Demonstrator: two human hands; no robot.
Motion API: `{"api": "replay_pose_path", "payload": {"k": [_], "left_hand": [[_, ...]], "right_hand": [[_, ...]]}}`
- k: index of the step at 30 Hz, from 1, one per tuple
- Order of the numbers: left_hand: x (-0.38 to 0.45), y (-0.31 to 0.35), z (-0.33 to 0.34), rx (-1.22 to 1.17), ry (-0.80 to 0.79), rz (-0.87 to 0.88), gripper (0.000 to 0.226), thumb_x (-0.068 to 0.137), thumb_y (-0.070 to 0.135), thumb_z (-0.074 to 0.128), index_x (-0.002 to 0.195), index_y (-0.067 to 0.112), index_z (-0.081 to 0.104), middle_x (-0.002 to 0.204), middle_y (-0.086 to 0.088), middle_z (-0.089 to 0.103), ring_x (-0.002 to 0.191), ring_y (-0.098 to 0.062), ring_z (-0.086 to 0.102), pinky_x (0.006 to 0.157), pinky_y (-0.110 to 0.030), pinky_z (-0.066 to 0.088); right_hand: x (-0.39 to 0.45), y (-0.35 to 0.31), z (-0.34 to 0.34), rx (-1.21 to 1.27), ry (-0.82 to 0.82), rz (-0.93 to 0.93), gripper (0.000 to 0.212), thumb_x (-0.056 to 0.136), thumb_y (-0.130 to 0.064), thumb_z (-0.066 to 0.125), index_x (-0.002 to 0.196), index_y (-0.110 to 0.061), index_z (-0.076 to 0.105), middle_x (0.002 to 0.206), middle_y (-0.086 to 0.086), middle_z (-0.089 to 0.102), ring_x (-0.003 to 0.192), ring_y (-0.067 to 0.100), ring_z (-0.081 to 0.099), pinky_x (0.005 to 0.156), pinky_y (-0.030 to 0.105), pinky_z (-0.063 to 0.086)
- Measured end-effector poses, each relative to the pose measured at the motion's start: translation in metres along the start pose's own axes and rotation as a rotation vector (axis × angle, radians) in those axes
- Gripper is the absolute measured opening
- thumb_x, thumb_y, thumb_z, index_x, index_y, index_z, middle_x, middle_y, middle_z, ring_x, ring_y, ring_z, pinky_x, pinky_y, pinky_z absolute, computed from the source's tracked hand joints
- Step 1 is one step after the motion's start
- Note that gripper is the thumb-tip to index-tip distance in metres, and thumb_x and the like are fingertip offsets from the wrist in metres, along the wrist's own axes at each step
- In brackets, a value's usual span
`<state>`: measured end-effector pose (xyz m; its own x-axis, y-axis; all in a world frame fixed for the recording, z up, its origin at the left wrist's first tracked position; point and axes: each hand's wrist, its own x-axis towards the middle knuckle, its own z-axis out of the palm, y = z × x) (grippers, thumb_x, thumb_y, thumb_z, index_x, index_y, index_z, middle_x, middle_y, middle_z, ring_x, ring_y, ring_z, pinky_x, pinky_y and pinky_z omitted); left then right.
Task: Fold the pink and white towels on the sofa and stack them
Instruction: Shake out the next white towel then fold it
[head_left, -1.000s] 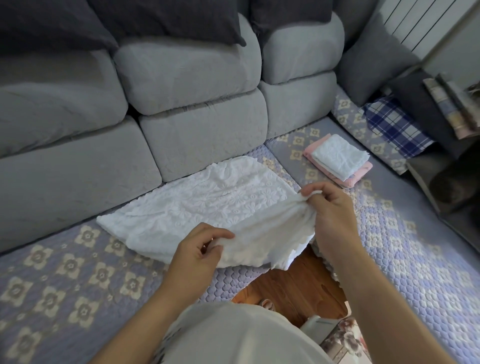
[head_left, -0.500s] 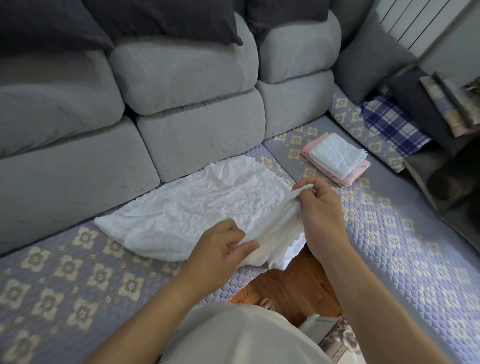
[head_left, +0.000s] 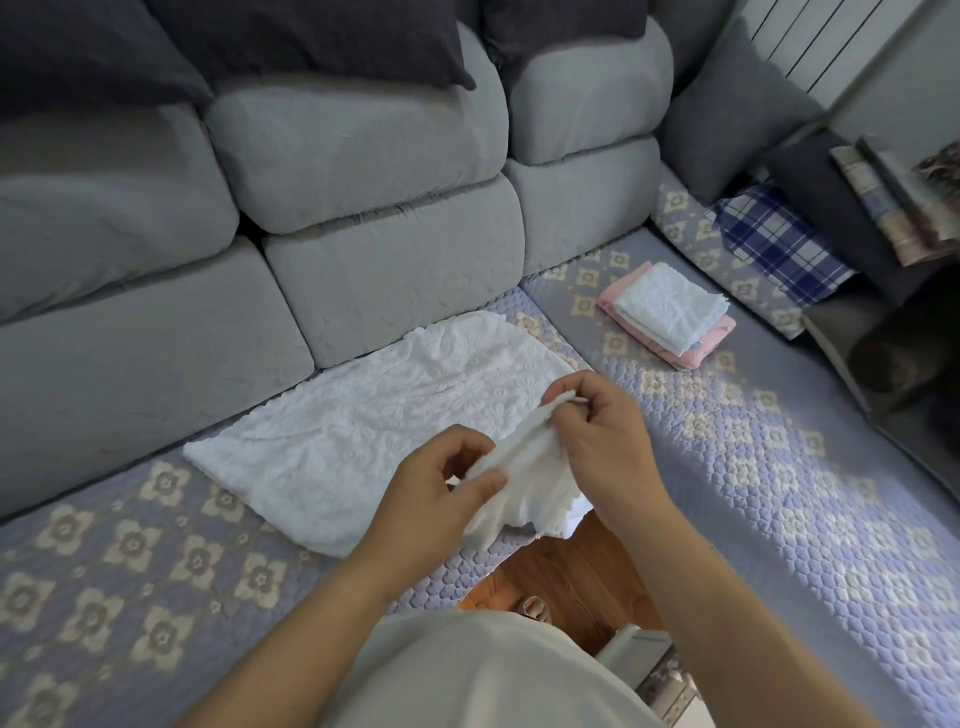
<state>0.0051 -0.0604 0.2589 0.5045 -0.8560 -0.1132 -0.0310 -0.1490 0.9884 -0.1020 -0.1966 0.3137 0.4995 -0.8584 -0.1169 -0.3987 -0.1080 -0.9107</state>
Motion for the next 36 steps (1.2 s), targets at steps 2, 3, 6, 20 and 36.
{"api": "replay_pose_path", "payload": {"k": [2,3,6,20,36], "left_hand": [[-0.001,-0.001,-0.003,-0.030,-0.009,-0.019,0.010,0.094,0.019,0.067,0.087,0.025,0.067,0.085,0.002,0.066,0.084,-0.016,0.062,0.074,-0.021,0.050],[-0.002,-0.001,-0.003,-0.008,-0.007,-0.010,0.011,0.096,0.019,0.064,0.086,0.023,0.066,0.083,0.000,0.065,0.079,-0.017,0.061,0.070,-0.020,0.048],[-0.002,-0.004,0.000,0.115,0.003,0.028,0.019,0.102,0.022,0.054,0.084,0.025,0.057,0.071,0.001,0.056,0.061,-0.007,0.046,0.058,-0.020,0.039],[0.007,-0.063,-0.018,0.281,-0.010,-0.109,0.016,0.093,0.025,0.067,0.082,0.024,0.055,0.078,0.007,0.058,0.069,-0.006,0.052,0.069,-0.029,0.045],[0.026,0.037,-0.044,0.167,-0.246,0.058,0.019,0.087,0.013,0.074,0.091,0.021,0.058,0.079,0.006,0.060,0.068,-0.003,0.052,0.062,-0.019,0.043]], "right_hand": [[-0.001,0.000,0.000,-0.023,-0.018,-0.013,0.032,0.090,0.004,0.042,0.082,-0.016,0.066,0.068,-0.010,0.059,0.058,0.010,0.045,0.051,0.021,0.036],[-0.002,0.000,0.000,-0.036,-0.037,-0.020,0.032,0.090,0.004,0.043,0.082,-0.016,0.066,0.070,-0.004,0.060,0.059,0.011,0.046,0.053,0.023,0.036],[-0.002,0.000,0.001,-0.036,-0.053,-0.008,0.030,0.090,0.002,0.044,0.080,-0.016,0.066,0.080,0.014,0.063,0.065,0.017,0.048,0.059,0.032,0.038],[0.023,-0.051,-0.014,0.336,0.321,0.006,0.031,0.087,0.001,0.039,0.076,-0.021,0.057,0.056,-0.008,0.047,0.052,0.009,0.043,0.053,0.028,0.035],[0.035,-0.036,0.006,-0.869,-0.844,-0.320,0.029,0.085,-0.046,0.074,0.110,-0.036,0.062,0.096,-0.015,0.068,0.088,0.003,0.060,0.079,0.027,0.048]]}}
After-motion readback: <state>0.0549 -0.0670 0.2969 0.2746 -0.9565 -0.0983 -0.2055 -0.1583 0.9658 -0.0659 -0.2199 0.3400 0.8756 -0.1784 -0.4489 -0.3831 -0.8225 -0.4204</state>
